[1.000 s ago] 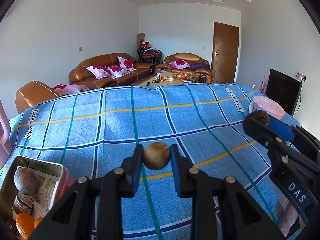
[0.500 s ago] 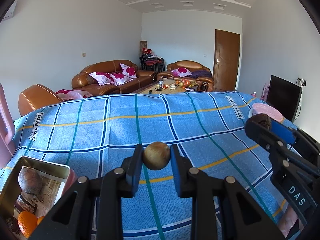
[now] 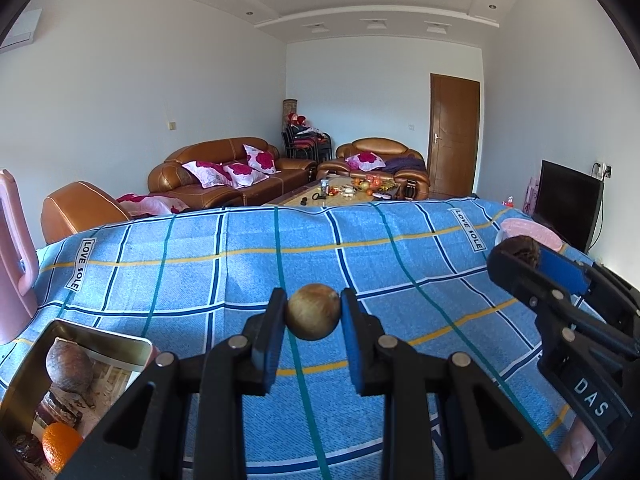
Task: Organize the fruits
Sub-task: 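Carry the tan fruit with left while right carries brown snack toward tin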
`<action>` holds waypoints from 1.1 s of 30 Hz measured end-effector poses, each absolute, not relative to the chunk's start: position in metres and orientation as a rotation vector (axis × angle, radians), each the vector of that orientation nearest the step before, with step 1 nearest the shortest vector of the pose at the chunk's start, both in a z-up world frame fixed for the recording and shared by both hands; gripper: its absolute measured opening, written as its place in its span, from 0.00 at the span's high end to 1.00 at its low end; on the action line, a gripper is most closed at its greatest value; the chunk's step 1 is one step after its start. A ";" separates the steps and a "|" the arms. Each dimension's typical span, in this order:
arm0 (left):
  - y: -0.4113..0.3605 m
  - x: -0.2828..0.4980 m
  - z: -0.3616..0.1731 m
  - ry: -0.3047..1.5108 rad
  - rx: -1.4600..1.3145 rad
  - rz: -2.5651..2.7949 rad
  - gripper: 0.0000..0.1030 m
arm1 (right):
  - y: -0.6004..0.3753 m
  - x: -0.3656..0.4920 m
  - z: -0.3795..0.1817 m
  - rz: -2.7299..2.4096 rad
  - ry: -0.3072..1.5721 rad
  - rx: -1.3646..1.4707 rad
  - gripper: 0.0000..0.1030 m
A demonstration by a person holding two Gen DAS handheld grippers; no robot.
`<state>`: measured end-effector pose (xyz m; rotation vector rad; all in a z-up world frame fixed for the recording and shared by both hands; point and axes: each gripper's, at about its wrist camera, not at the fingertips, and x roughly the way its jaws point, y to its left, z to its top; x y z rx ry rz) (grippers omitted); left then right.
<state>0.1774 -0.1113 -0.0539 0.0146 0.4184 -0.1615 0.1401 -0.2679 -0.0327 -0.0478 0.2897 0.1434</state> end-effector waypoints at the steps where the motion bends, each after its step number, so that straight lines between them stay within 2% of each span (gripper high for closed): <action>1: -0.111 0.177 -0.053 0.413 0.015 -0.161 0.72 | -0.268 0.139 -0.032 0.146 0.285 -0.048 0.62; 14: -0.110 0.173 -0.052 0.401 0.024 -0.151 0.72 | -0.256 0.116 -0.025 0.160 0.188 -0.095 0.62; 33: -0.107 0.158 -0.052 0.410 0.054 -0.134 0.72 | -0.253 0.110 -0.026 0.159 0.184 -0.110 0.62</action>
